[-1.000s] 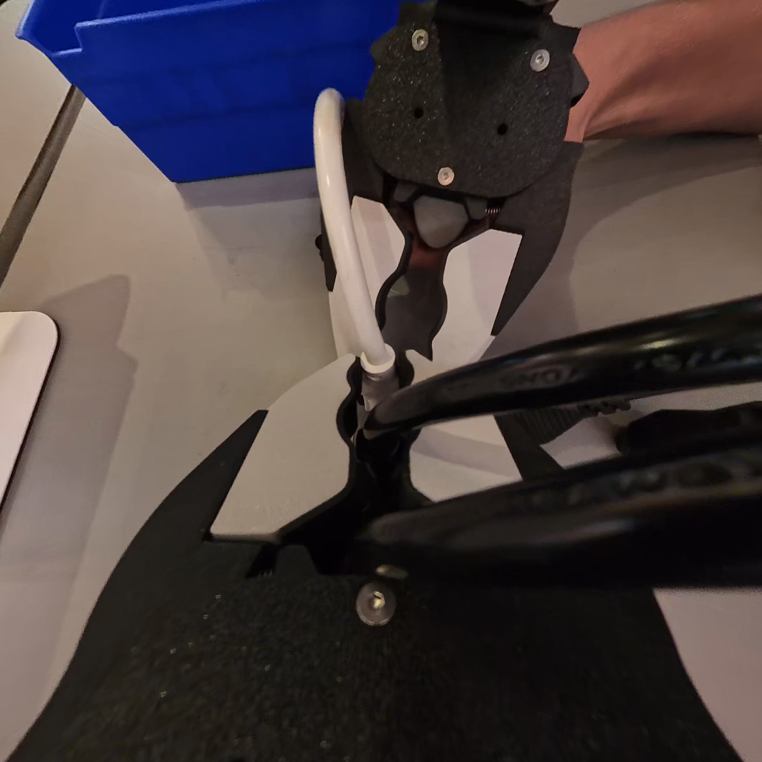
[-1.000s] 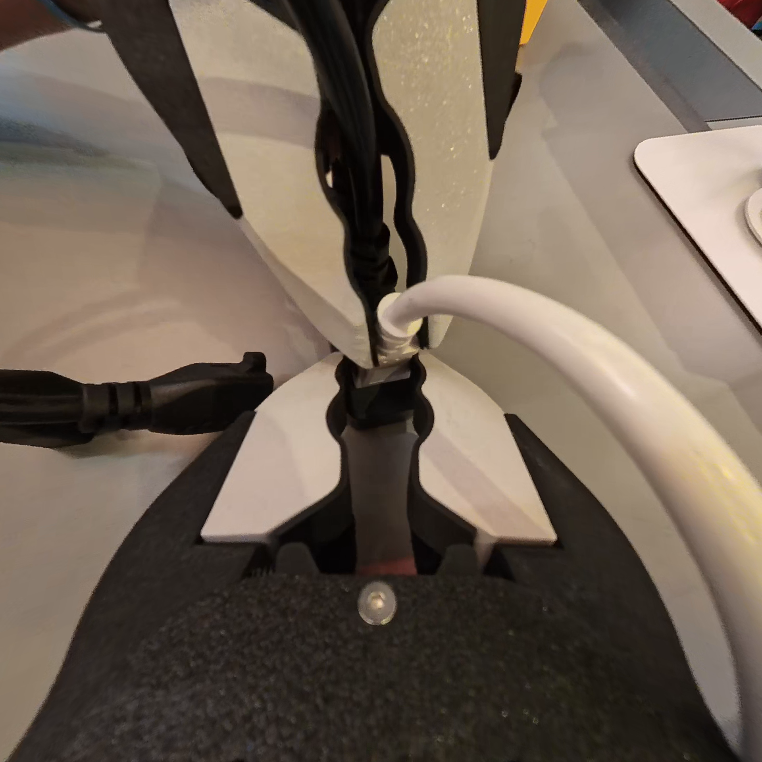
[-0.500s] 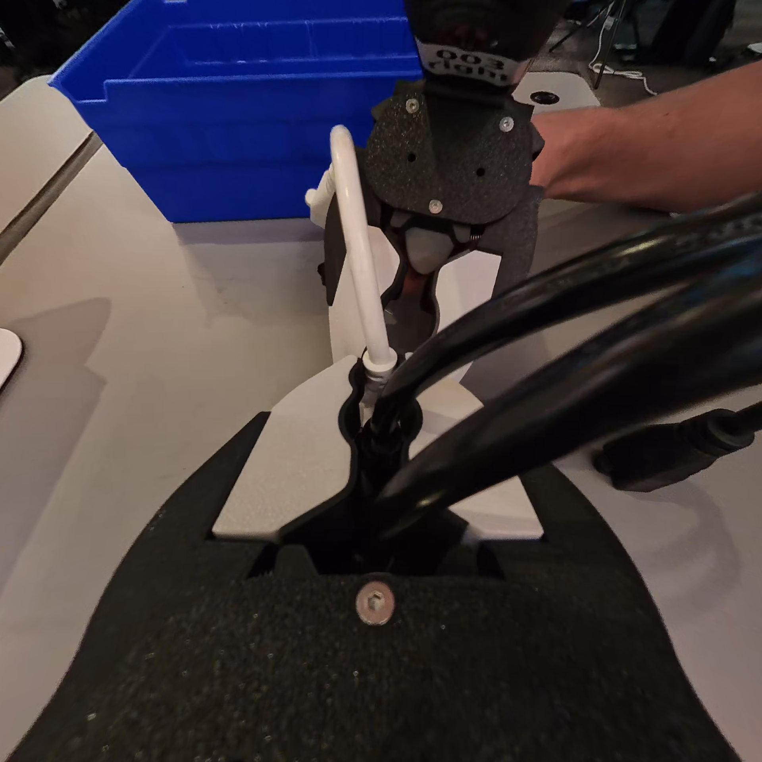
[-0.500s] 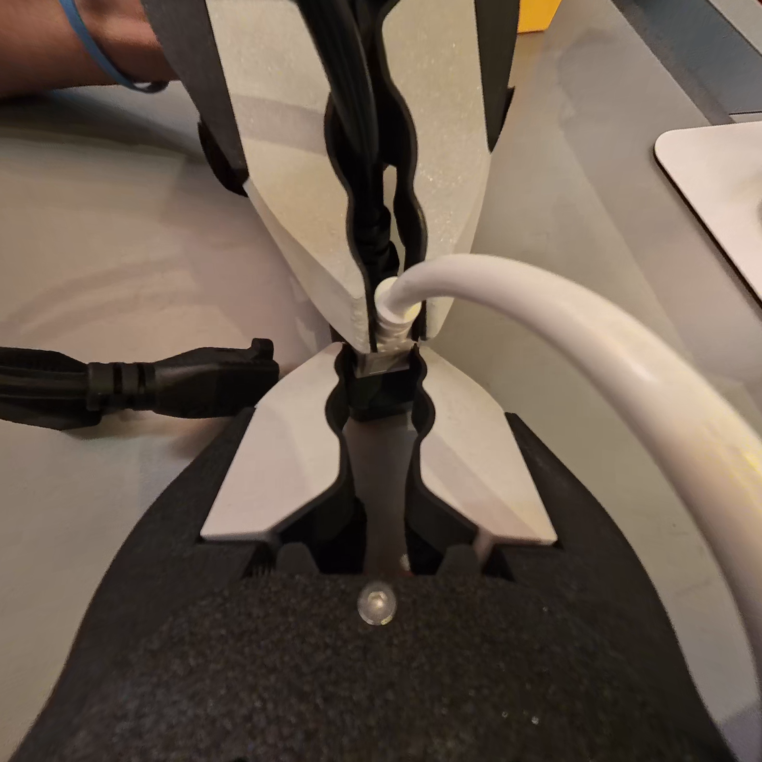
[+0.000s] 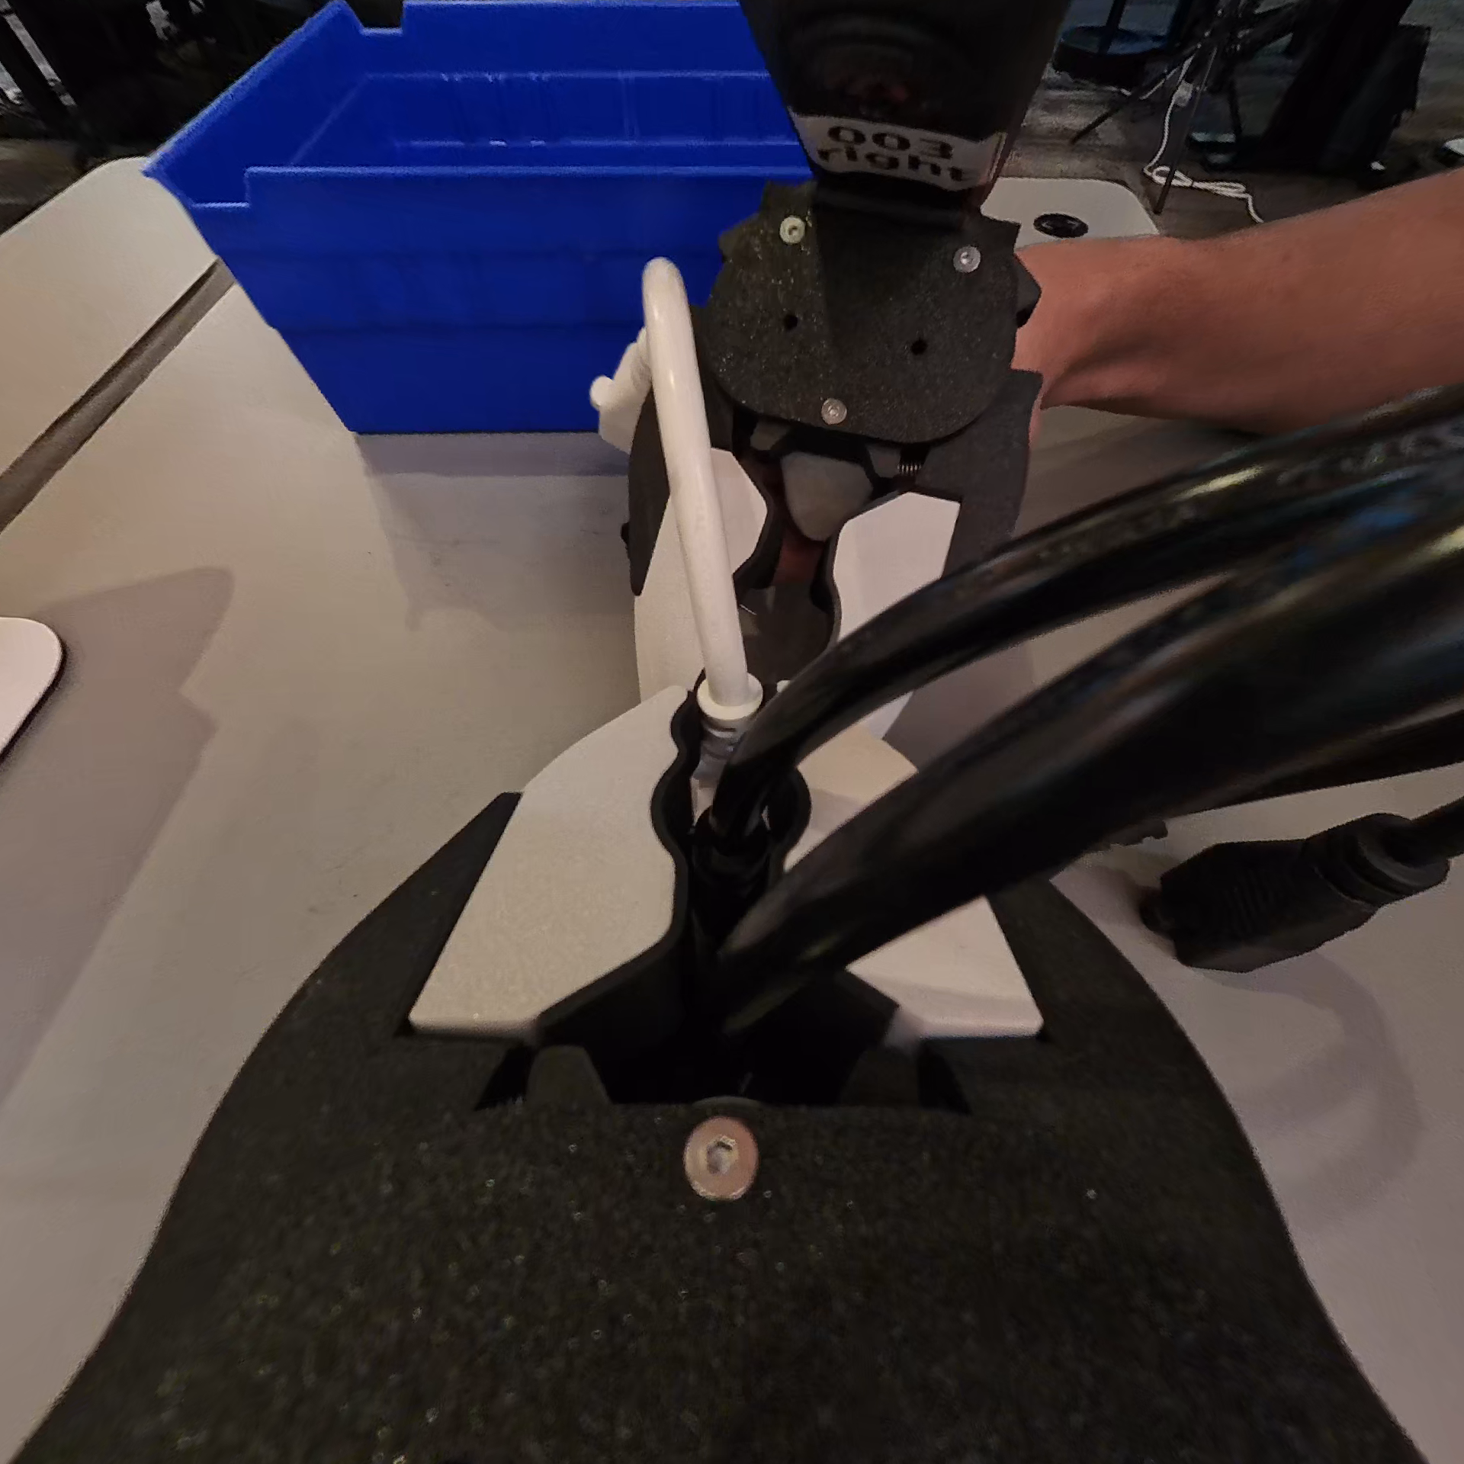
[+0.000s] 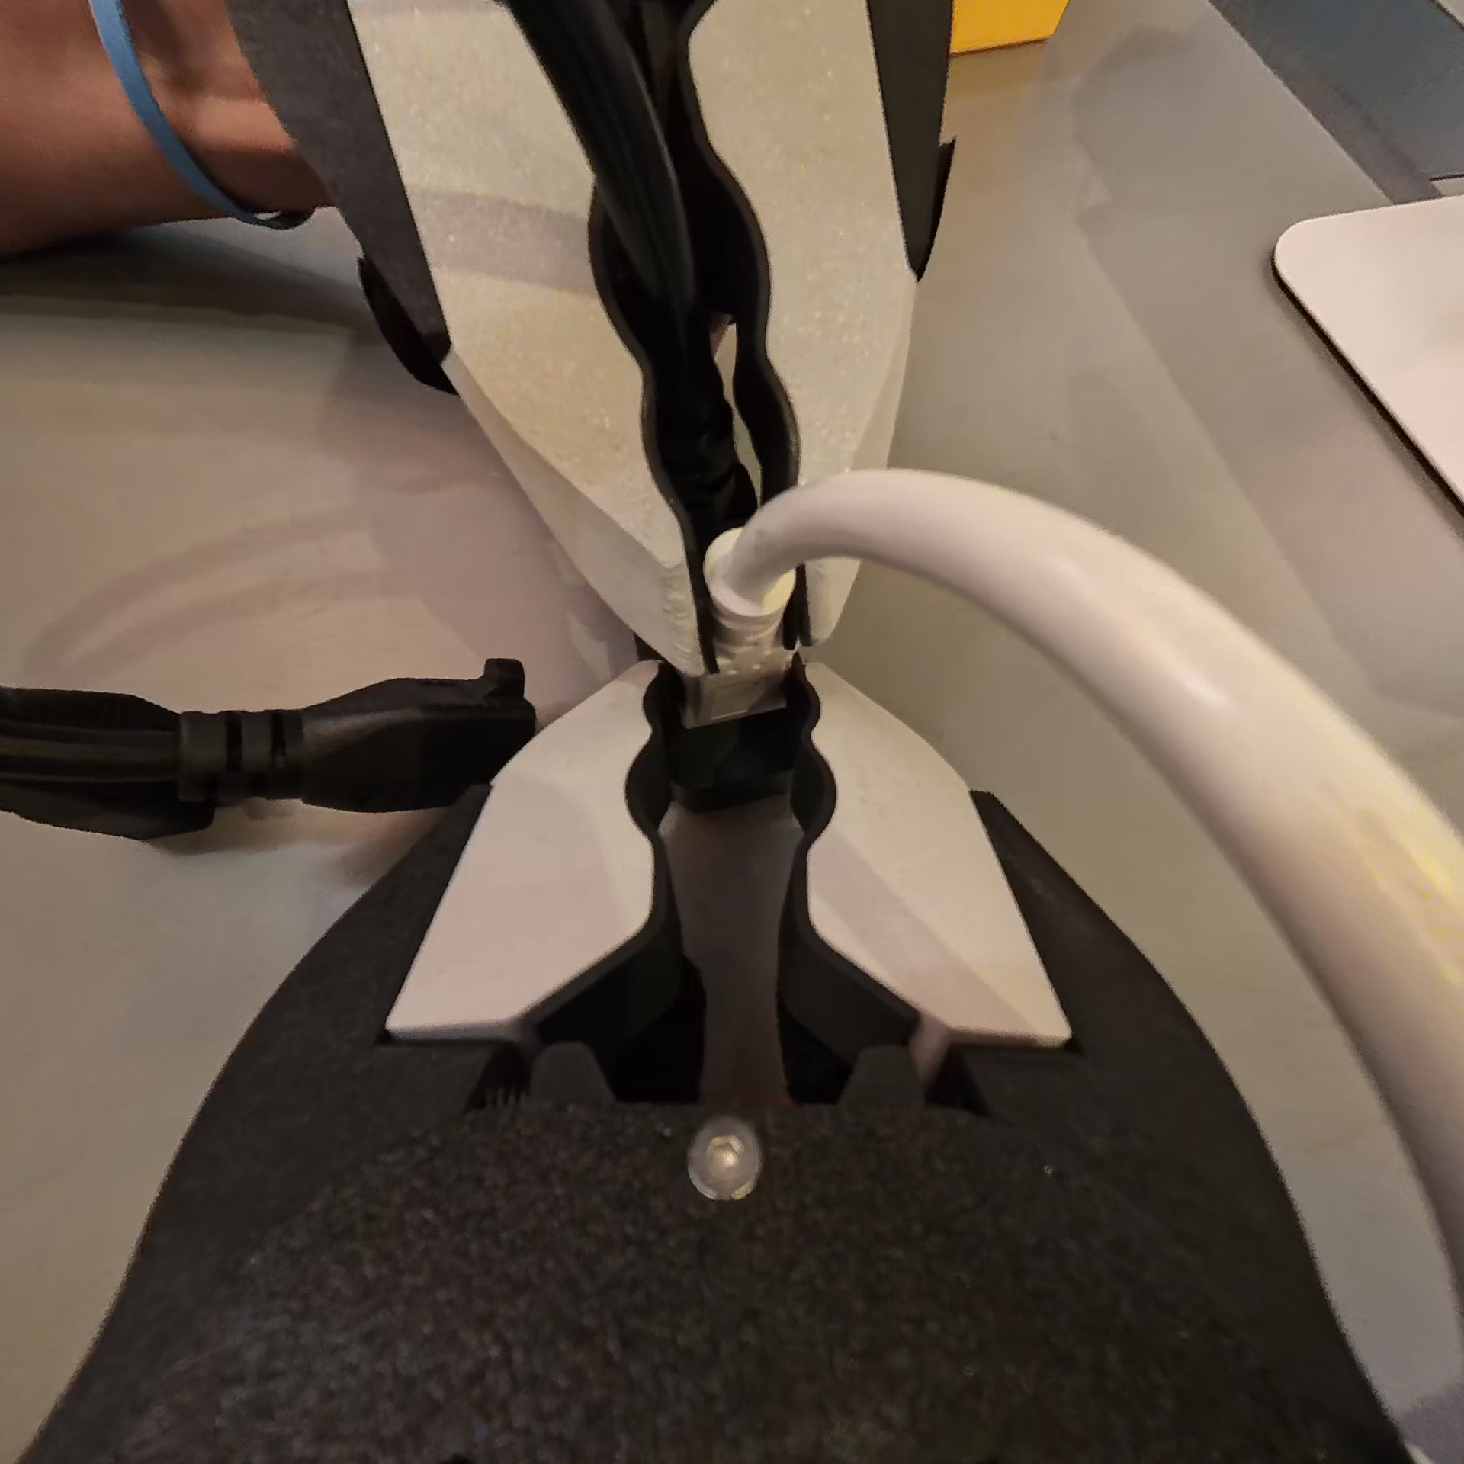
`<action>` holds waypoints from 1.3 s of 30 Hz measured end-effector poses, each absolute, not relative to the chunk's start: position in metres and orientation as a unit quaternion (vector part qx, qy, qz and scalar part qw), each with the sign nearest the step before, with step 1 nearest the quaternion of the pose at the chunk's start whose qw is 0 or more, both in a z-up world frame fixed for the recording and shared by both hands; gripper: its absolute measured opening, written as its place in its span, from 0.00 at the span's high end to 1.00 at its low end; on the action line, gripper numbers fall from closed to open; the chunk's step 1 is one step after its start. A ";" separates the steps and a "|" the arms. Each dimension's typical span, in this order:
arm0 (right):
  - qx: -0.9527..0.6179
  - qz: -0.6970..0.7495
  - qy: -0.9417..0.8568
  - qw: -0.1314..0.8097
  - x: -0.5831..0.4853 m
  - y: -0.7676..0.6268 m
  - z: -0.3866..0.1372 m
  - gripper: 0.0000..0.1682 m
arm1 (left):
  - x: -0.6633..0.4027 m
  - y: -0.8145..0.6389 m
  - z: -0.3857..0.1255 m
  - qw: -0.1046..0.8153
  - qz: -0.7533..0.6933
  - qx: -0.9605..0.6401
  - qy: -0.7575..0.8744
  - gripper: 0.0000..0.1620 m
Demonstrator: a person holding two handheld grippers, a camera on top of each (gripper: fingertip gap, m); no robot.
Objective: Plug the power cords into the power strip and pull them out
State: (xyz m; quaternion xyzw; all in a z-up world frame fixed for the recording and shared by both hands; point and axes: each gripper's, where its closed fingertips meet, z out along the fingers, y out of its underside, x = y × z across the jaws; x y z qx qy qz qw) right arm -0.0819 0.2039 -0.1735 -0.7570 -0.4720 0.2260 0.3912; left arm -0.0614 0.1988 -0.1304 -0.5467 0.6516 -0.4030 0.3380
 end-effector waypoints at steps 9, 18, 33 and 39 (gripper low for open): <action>-0.762 0.227 -0.467 0.386 -0.082 0.204 -0.174 0.83 | -0.062 0.199 -0.129 0.336 -0.411 -0.546 0.648 0.93; -0.766 0.225 -0.465 0.382 -0.082 0.205 -0.174 0.83 | -0.062 0.200 -0.128 0.340 -0.415 -0.546 0.643 0.94; -0.770 0.227 -0.457 0.382 -0.081 0.206 -0.174 0.83 | -0.059 0.200 -0.130 0.326 -0.420 -0.557 0.639 0.93; -0.771 0.222 -0.449 0.393 -0.083 0.211 -0.172 0.83 | -0.059 0.204 -0.122 0.349 -0.396 -0.571 0.629 0.90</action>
